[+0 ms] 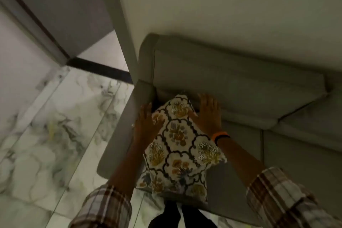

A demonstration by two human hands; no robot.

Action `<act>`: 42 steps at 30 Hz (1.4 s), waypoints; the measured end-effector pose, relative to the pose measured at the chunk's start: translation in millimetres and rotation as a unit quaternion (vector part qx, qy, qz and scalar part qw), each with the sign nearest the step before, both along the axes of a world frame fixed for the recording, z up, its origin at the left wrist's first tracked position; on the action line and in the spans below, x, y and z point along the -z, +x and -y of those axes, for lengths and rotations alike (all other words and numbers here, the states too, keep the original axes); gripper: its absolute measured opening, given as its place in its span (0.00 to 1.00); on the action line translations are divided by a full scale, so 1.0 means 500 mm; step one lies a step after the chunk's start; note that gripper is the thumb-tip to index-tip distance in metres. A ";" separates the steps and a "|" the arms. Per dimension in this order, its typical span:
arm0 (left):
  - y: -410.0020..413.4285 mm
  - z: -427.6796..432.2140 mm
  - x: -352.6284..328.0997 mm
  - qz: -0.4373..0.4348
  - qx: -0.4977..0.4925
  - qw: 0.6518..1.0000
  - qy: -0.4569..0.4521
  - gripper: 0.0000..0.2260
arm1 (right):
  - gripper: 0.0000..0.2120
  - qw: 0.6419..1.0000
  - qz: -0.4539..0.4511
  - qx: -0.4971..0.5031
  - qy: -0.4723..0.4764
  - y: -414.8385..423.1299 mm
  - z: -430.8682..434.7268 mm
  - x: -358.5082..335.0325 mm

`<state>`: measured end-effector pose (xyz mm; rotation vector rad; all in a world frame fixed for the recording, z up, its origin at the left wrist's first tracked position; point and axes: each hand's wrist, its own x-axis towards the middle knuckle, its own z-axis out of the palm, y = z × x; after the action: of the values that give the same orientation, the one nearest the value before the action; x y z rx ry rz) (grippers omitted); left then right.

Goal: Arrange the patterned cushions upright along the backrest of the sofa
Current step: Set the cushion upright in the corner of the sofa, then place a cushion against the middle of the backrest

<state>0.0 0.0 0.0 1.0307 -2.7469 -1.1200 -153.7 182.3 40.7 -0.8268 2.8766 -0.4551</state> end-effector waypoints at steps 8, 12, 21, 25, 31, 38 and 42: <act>0.072 -0.067 0.247 0.007 -0.391 0.808 0.440 0.44 | 0.49 0.917 0.386 0.097 -0.031 0.007 -0.058 0.213; 0.067 -0.082 0.248 -0.029 -0.423 0.793 0.437 0.35 | 0.48 0.843 0.490 0.174 -0.137 -0.011 -0.125 0.233; -0.080 -0.277 0.052 -0.179 -0.272 0.883 0.339 0.50 | 0.31 0.795 0.475 0.159 -0.341 -0.088 -0.430 0.091; -0.198 -0.450 0.052 -0.132 -0.184 0.918 0.325 0.55 | 0.55 0.802 0.431 0.190 -0.367 -0.153 -0.626 0.055; -0.391 -0.744 0.143 -0.098 -0.039 0.938 0.331 0.47 | 0.50 0.838 0.336 0.235 -0.360 -0.281 -0.924 0.105; -0.564 -0.938 0.286 -0.065 0.026 0.955 0.290 0.56 | 0.59 0.843 0.312 0.274 -0.341 -0.399 -1.130 0.299; -0.609 -0.977 0.353 -0.015 0.016 0.948 0.316 0.54 | 0.56 0.835 0.339 0.280 -0.330 -0.412 -1.160 0.384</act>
<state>-304.7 488.3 -176.3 0.9786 -2.4177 -2.0762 -359.5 762.4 -151.5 0.1926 2.1932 -1.4978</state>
